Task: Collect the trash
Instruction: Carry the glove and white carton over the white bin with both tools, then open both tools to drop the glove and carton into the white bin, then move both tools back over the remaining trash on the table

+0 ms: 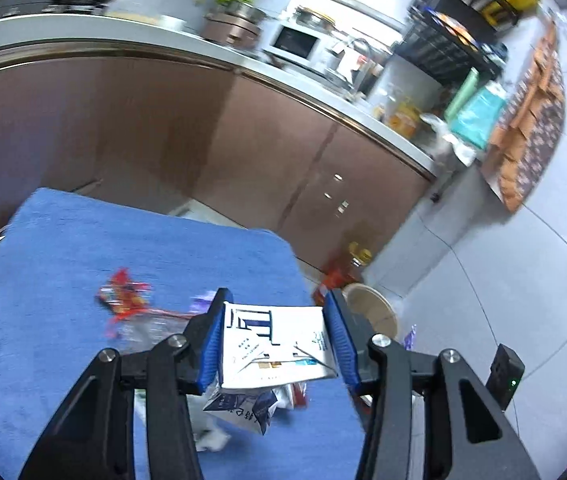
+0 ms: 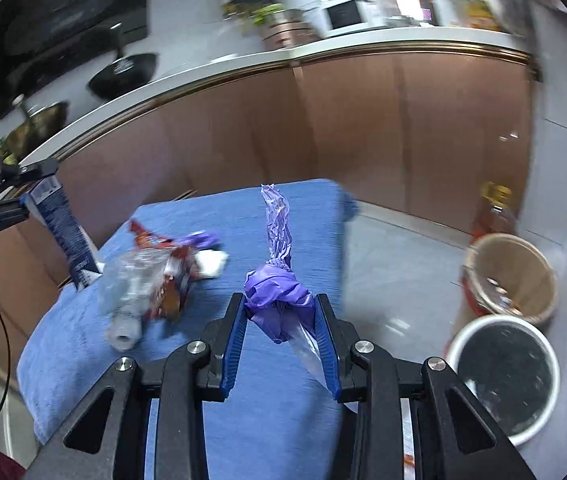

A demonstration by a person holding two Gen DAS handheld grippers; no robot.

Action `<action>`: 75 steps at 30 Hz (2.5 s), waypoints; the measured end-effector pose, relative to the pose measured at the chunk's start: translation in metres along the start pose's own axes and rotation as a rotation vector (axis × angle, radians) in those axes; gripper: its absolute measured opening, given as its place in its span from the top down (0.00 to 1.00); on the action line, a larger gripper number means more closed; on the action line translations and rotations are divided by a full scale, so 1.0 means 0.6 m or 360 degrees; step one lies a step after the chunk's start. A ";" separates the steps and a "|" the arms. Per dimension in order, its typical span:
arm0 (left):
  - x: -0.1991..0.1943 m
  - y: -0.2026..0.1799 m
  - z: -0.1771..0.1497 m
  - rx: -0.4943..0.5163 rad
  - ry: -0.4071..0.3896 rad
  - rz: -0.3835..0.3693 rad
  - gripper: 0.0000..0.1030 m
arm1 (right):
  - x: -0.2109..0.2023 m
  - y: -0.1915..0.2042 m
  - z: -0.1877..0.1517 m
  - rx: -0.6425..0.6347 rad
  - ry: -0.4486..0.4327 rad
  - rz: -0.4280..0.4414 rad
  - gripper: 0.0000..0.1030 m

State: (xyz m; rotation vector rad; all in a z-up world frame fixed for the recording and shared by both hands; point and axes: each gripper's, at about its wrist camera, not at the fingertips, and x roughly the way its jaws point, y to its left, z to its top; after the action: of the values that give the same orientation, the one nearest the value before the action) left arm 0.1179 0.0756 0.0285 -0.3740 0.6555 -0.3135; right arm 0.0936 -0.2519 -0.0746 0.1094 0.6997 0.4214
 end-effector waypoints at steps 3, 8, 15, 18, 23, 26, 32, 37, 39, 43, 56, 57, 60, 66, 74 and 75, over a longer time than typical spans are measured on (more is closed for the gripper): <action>0.041 -0.051 -0.001 0.0075 0.0056 -0.0064 0.56 | -0.020 -0.046 -0.010 0.0073 -0.0019 -0.0088 0.69; 0.127 -0.144 -0.004 0.0196 0.0171 -0.0179 0.56 | -0.038 -0.136 -0.028 0.0222 -0.0033 -0.0243 0.69; 0.286 -0.303 -0.023 0.0357 0.0342 -0.0357 0.56 | -0.030 -0.262 -0.054 0.0451 0.0006 -0.0482 0.69; 0.367 -0.378 -0.045 0.0408 0.0428 -0.0425 0.56 | -0.014 -0.313 -0.074 0.0543 0.0042 -0.0546 0.68; 0.482 -0.468 -0.097 0.0446 0.0556 -0.0492 0.56 | 0.010 -0.367 -0.099 0.0637 0.0083 -0.0653 0.65; 0.535 -0.506 -0.133 0.0490 0.0630 -0.0484 0.55 | 0.011 -0.384 -0.113 0.0667 0.0095 -0.0733 0.55; 0.575 -0.522 -0.185 0.0499 0.0762 -0.0520 0.48 | -0.002 -0.397 -0.127 0.0706 0.0081 -0.0871 0.49; 0.549 -0.508 -0.186 0.0503 0.0754 -0.0543 0.43 | -0.019 -0.383 -0.128 0.0730 0.0033 -0.0911 0.48; 0.531 -0.496 -0.178 0.0501 0.0737 -0.0546 0.43 | -0.025 -0.374 -0.124 0.0730 0.0014 -0.0908 0.48; 0.463 -0.466 -0.160 0.0516 0.0614 -0.0539 0.43 | -0.039 -0.334 -0.108 0.0684 -0.0039 -0.0864 0.47; 0.175 -0.293 -0.099 0.0500 0.0057 -0.0176 0.43 | -0.067 -0.147 -0.021 0.0401 -0.0168 -0.0674 0.40; 0.156 -0.278 -0.096 0.0495 0.0026 -0.0147 0.43 | -0.067 -0.131 -0.015 0.0377 -0.0167 -0.0671 0.39; 0.098 -0.225 -0.088 0.0445 -0.0061 -0.0075 0.43 | -0.065 -0.082 0.004 0.0307 -0.0162 -0.0629 0.35; -0.002 -0.137 -0.079 0.0375 -0.0226 0.0076 0.43 | -0.044 0.013 0.027 0.0179 -0.0135 -0.0471 0.34; -0.098 -0.041 -0.078 0.0286 -0.0334 0.0249 0.40 | -0.027 0.119 0.049 0.0078 -0.0139 -0.0321 0.34; -0.111 -0.028 -0.080 0.0261 -0.0350 0.0271 0.34 | -0.027 0.132 0.049 0.0061 -0.0139 -0.0309 0.33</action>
State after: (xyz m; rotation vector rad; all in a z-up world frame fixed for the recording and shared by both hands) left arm 0.0343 0.0756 0.0362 -0.1905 0.4386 -0.1592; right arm 0.0747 -0.1854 -0.0235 0.0943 0.6258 0.2158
